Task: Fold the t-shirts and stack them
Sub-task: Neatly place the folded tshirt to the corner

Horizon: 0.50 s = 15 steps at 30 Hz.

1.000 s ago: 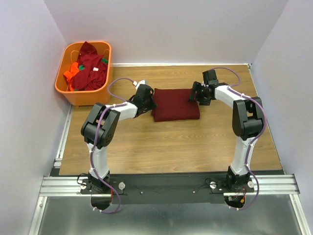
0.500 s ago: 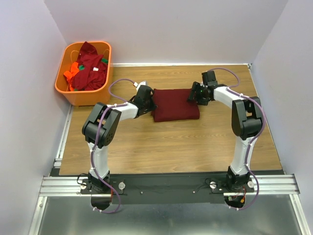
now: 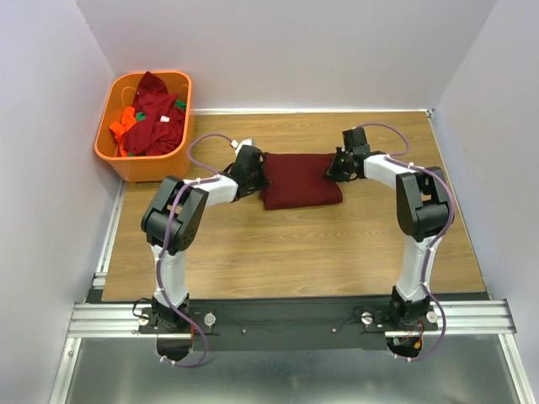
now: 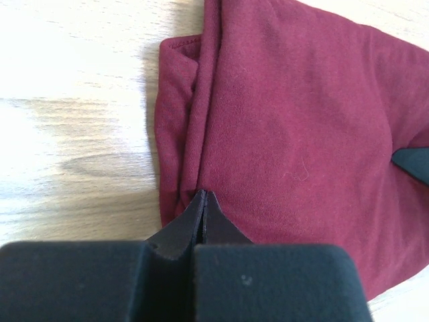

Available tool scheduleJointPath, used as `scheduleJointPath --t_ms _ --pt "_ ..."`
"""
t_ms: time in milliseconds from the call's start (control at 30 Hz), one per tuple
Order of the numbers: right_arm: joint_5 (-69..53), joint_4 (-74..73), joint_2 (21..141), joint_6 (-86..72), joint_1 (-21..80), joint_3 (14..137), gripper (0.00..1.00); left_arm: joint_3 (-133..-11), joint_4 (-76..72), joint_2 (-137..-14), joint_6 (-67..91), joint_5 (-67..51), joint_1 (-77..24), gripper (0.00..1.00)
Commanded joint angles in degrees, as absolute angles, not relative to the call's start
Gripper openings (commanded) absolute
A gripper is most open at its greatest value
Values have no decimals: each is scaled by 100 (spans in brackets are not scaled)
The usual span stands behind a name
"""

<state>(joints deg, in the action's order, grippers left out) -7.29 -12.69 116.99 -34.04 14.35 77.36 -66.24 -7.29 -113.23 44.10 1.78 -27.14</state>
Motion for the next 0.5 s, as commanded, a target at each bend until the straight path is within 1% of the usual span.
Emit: scheduleJointPath --t_ms 0,167,233,333,467 --pt "-116 -1538 11760 -3770 1529 7383 1 -6873 -194 -11031 4184 448 -2725 0" --pt "842 -1599 11172 -4394 1459 7014 0 -6996 -9 -10399 4070 633 -2725 0" --pt "975 -1757 11040 -4587 1372 6979 1 -7040 113 -10108 4026 642 -2725 0" --pt "1090 -2125 10890 -4886 1100 6952 0 -7031 184 -9758 3964 615 -2725 0" --pt "1248 -2469 10688 -5343 432 6777 1 -6935 193 -9352 3911 536 -2725 0"
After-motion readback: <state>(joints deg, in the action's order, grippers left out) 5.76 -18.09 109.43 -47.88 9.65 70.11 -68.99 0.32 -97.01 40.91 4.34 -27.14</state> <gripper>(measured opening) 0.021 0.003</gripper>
